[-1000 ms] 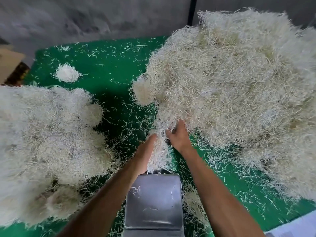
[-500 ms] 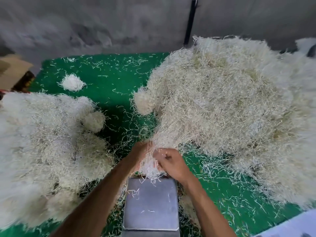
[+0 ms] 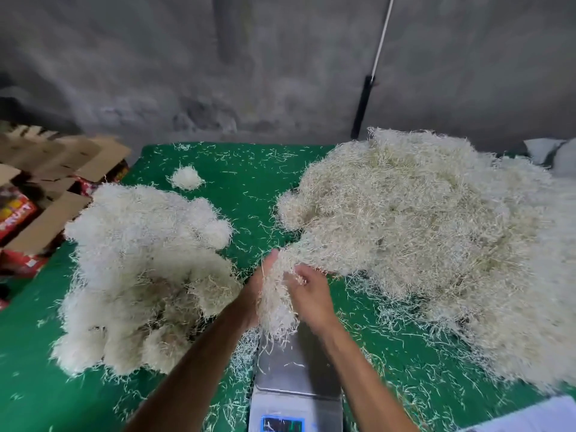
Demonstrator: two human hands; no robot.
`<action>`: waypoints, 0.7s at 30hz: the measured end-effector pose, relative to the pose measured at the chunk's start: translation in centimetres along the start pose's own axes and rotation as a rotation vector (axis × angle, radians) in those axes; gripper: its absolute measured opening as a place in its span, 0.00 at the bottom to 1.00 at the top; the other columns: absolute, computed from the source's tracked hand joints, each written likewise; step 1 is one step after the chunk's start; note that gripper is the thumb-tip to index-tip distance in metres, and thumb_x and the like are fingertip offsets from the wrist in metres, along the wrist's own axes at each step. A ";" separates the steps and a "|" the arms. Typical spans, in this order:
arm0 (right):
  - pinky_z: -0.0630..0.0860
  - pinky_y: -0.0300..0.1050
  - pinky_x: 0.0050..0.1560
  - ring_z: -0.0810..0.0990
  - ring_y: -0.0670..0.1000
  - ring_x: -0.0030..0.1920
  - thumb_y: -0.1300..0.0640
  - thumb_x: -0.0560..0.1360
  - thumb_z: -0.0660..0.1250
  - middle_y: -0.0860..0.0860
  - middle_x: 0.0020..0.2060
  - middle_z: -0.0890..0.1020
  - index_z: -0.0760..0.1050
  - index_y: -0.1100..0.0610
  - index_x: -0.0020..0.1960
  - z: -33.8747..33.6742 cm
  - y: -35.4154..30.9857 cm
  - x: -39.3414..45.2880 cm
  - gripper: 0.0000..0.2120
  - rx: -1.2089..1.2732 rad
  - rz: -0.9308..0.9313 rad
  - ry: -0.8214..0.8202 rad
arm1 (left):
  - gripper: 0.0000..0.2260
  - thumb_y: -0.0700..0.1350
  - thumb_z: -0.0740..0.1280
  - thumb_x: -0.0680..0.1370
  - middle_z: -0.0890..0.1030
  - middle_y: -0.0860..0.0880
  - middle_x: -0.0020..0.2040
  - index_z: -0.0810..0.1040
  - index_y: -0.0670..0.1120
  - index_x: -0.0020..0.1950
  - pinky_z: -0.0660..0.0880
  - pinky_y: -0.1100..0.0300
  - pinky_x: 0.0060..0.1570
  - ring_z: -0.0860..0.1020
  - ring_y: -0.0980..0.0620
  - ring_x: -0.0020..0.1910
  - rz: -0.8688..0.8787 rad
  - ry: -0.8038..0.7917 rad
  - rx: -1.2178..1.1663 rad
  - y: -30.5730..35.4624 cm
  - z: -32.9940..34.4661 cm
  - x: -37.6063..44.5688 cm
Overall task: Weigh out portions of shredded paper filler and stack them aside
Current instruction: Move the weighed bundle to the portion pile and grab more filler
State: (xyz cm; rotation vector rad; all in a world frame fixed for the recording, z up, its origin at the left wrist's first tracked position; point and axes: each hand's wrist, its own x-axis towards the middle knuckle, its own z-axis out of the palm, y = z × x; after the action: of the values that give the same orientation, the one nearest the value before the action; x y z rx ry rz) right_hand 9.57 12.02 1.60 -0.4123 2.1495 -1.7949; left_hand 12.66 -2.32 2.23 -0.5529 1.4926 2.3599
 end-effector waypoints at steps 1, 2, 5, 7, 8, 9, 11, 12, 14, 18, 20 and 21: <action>0.76 0.38 0.48 0.75 0.44 0.41 0.49 0.83 0.66 0.42 0.46 0.78 0.78 0.50 0.50 0.6 -0.1 -0.9 0.06 -0.084 -0.035 -0.068 | 0.24 0.70 0.71 0.70 0.87 0.48 0.53 0.87 0.54 0.53 0.83 0.54 0.44 0.86 0.51 0.51 -0.006 0.046 -0.030 -0.3 -0.5 -0.6; 0.75 0.37 0.54 0.75 0.44 0.46 0.48 0.83 0.66 0.42 0.48 0.75 0.77 0.50 0.48 1.0 0.0 -1.8 0.08 -0.133 -0.058 -0.099 | 0.21 0.67 0.74 0.68 0.87 0.48 0.50 0.87 0.53 0.50 0.82 0.59 0.38 0.86 0.55 0.45 0.011 0.104 -0.027 -0.6 -0.9 -1.5; 0.73 0.40 0.50 0.73 0.45 0.41 0.45 0.82 0.64 0.43 0.40 0.73 0.72 0.52 0.37 1.3 0.2 -3.8 0.17 0.004 -0.018 -0.004 | 0.20 0.59 0.75 0.68 0.85 0.47 0.52 0.79 0.51 0.54 0.80 0.65 0.36 0.85 0.59 0.41 0.109 0.248 0.101 -1.4 -1.7 -3.2; 0.76 0.45 0.44 0.73 0.44 0.35 0.34 0.79 0.60 0.44 0.35 0.75 0.74 0.54 0.40 1.1 0.2 -4.5 0.25 0.105 0.084 0.142 | 0.28 0.60 0.76 0.64 0.85 0.48 0.54 0.78 0.48 0.59 0.82 0.56 0.48 0.85 0.53 0.50 0.158 0.304 0.164 -1.1 -1.8 -3.9; 0.78 0.48 0.46 0.75 0.43 0.35 0.27 0.77 0.58 0.44 0.37 0.77 0.77 0.54 0.46 1.1 0.1 -4.5 0.30 0.092 0.168 0.162 | 0.32 0.62 0.77 0.62 0.84 0.48 0.56 0.79 0.48 0.61 0.81 0.51 0.54 0.84 0.50 0.53 0.155 0.315 0.179 -0.9 -1.8 -4.3; 0.79 0.52 0.54 0.78 0.41 0.41 0.22 0.74 0.56 0.45 0.43 0.80 0.78 0.54 0.55 1.0 -0.3 -4.5 0.36 0.093 0.240 0.112 | 0.35 0.64 0.79 0.60 0.83 0.49 0.57 0.79 0.49 0.61 0.79 0.50 0.55 0.83 0.51 0.54 0.143 0.301 0.203 -0.7 -1.9 -4.6; 0.70 0.62 0.73 0.80 0.51 0.65 0.22 0.74 0.58 0.51 0.64 0.81 0.73 0.53 0.72 0.8 -0.6 -4.0 0.41 0.319 0.424 -0.051 | 0.38 0.71 0.78 0.56 0.77 0.58 0.58 0.77 0.54 0.59 0.72 0.55 0.55 0.77 0.58 0.54 0.095 0.251 0.349 -0.5 -1.6 -5.6; 0.67 0.67 0.74 0.77 0.58 0.70 0.27 0.76 0.62 0.57 0.69 0.79 0.72 0.55 0.74 0.7 -0.7 -3.6 0.39 0.469 0.501 -0.095 | 0.40 0.72 0.78 0.56 0.74 0.60 0.59 0.74 0.55 0.63 0.69 0.56 0.57 0.75 0.59 0.55 0.053 0.255 0.411 -0.3 -1.3 -6.0; 0.71 0.67 0.71 0.79 0.62 0.67 0.38 0.78 0.68 0.61 0.66 0.80 0.74 0.60 0.71 0.1 -1.7 -2.7 0.31 0.543 0.513 -0.070 | 0.49 0.71 0.79 0.58 0.77 0.55 0.67 0.71 0.51 0.73 0.72 0.55 0.59 0.78 0.54 0.61 0.019 0.238 0.415 -0.5 -1.3 -5.9; 0.80 0.47 0.48 0.78 0.47 0.35 0.52 0.79 0.72 0.53 0.44 0.82 0.80 0.56 0.53 -1.3 -1.9 -0.6 0.07 0.261 0.453 0.140 | 0.56 0.71 0.79 0.58 0.68 0.48 0.76 0.64 0.48 0.78 0.67 0.44 0.71 0.72 0.45 0.71 0.039 0.308 0.353 -0.5 -1.2 -7.1; 0.75 0.43 0.31 0.74 0.49 0.26 0.56 0.81 0.70 0.55 0.35 0.81 0.79 0.62 0.48 -1.9 -1.9 0.3 0.08 0.273 0.464 0.198 | 0.55 0.69 0.78 0.57 0.66 0.50 0.74 0.61 0.48 0.77 0.69 0.48 0.66 0.70 0.46 0.68 0.036 0.370 0.332 -0.9 -0.7 -7.5; 0.74 0.42 0.28 0.74 0.50 0.25 0.57 0.81 0.69 0.56 0.34 0.81 0.79 0.65 0.49 -2.3 -2.0 0.8 0.10 0.264 0.475 0.215 | 0.51 0.67 0.77 0.57 0.69 0.50 0.69 0.65 0.48 0.73 0.72 0.52 0.59 0.73 0.48 0.63 0.040 0.379 0.321 -0.9 -0.2 -7.6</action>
State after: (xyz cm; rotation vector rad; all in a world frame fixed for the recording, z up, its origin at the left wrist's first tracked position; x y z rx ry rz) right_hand 7.92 13.36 3.86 0.3410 1.8862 -1.8567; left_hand 19.84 -2.39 4.98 -0.9283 2.0114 2.0566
